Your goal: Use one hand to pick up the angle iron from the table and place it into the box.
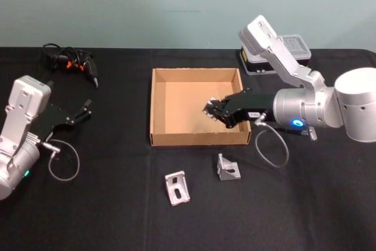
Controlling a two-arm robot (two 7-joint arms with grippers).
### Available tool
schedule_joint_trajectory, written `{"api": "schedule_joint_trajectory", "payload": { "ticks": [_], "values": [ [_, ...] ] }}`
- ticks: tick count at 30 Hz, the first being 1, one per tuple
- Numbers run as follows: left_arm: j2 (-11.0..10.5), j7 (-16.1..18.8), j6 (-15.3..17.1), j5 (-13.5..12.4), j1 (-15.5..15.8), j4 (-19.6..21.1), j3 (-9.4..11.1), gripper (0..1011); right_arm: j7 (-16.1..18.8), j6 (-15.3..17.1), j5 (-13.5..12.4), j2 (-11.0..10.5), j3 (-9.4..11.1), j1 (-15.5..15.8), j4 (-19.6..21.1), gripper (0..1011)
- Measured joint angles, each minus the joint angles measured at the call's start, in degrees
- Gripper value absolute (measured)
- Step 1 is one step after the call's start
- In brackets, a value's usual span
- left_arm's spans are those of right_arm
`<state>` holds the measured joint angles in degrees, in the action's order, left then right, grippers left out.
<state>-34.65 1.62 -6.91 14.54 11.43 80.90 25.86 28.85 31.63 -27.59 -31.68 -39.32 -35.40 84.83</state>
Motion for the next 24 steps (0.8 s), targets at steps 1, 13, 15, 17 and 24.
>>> {"api": "schedule_joint_trajectory", "payload": {
  "ticks": [1, 13, 15, 17, 24],
  "values": [
    [0.0, 0.0, 0.0, 0.0, 0.0, 0.0, 0.0, 1000, 0.2, 0.0, 0.2, 0.3, -0.1, -0.2, -0.3, 72],
    [0.0, 0.0, 0.0, 0.0, 0.0, 0.0, 0.0, 1000, 1.8, -0.7, 2.1, 3.0, -0.7, -1.4, -3.9, 72],
    [0.0, 0.0, 0.0, 0.0, 0.0, 0.0, 0.0, 1000, 1.8, -0.8, 2.3, 3.1, -0.5, -1.2, -4.2, 72],
    [0.0, 0.0, 0.0, 0.0, 0.0, 0.0, 0.0, 1000, 1.9, -0.8, 2.5, 3.2, -0.4, -1.1, -4.3, 72],
    [0.0, 0.0, 0.0, 0.0, 0.0, 0.0, 0.0, 1000, 2.6, -0.9, 3.0, 3.8, -0.2, -1.1, -5.7, 72]
  ]
}}
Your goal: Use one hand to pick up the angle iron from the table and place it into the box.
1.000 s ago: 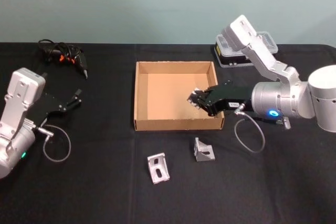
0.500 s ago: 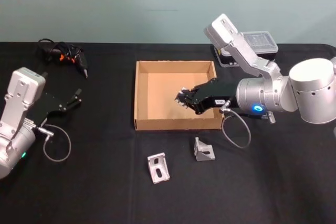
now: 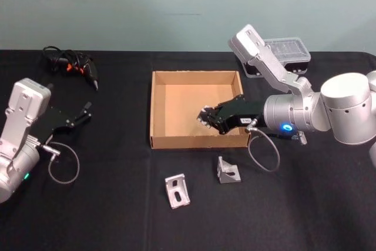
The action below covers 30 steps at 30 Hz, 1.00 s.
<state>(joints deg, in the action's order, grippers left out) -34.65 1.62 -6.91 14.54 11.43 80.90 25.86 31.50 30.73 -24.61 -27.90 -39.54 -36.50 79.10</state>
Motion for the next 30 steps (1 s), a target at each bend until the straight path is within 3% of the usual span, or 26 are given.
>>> {"api": "schedule_joint_trajectory", "payload": {
  "ticks": [18, 30],
  "values": [
    [0.0, 0.0, 0.0, 0.0, 0.0, 0.0, 0.0, 1000, 0.7, -2.2, 2.9, 2.6, 0.5, -1.9, -7.6, 72],
    [0.0, 0.0, 0.0, 0.0, 0.0, 0.0, 0.0, 1000, 0.9, -2.2, 4.2, 2.4, 1.8, -1.2, -8.4, 77]
  ]
}}
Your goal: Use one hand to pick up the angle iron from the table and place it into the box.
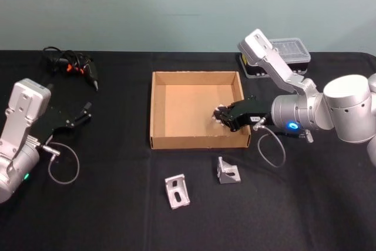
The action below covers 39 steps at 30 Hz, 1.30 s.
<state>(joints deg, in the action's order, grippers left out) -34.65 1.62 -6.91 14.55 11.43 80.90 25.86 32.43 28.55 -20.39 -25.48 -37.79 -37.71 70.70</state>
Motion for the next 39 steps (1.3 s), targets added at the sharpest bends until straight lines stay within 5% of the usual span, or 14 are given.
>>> {"api": "schedule_joint_trajectory", "payload": {
  "ticks": [22, 32, 39],
  "values": [
    [0.0, 0.0, 0.0, 0.0, 0.0, 0.0, 0.0, 1000, -1.4, -0.8, 1.0, -0.8, 3.5, 2.4, 3.5, 744],
    [0.0, 0.0, 0.0, 0.0, 0.0, 0.0, 0.0, 1000, -2.6, 1.5, -1.8, -4.6, 6.9, 6.8, 14.4, 1003],
    [0.0, 0.0, 0.0, 0.0, 0.0, 0.0, 0.0, 1000, -4.4, 4.1, -4.1, -7.8, 9.1, 10.6, 22.3, 1003]
  ]
}}
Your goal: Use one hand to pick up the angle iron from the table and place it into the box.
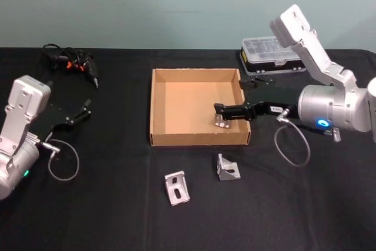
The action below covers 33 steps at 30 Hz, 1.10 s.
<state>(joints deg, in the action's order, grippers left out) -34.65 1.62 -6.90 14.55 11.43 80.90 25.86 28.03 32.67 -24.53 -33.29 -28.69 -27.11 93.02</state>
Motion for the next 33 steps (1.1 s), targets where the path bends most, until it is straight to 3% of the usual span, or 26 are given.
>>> {"api": "schedule_joint_trajectory", "payload": {
  "ticks": [8, 14, 23, 33],
  "values": [
    [0.0, 0.0, 0.0, 0.0, 0.0, 0.0, 0.0, 1000, -2.4, 2.9, -3.6, -2.7, 2.1, 5.3, 7.2, 1003],
    [0.0, 0.0, 0.0, 0.0, 0.0, 0.0, 0.0, 1000, -3.7, 5.5, -6.0, -3.7, 2.3, 8.4, 9.4, 1003],
    [0.0, 0.0, 0.0, 0.0, 0.0, 0.0, 0.0, 1000, -4.3, 8.1, -7.9, -4.8, 1.2, 9.9, 9.5, 1003],
    [0.0, 0.0, 0.0, 0.0, 0.0, 0.0, 0.0, 1000, -4.6, 8.6, -8.6, -4.7, -1.2, 8.9, 6.8, 1003]
  ]
}}
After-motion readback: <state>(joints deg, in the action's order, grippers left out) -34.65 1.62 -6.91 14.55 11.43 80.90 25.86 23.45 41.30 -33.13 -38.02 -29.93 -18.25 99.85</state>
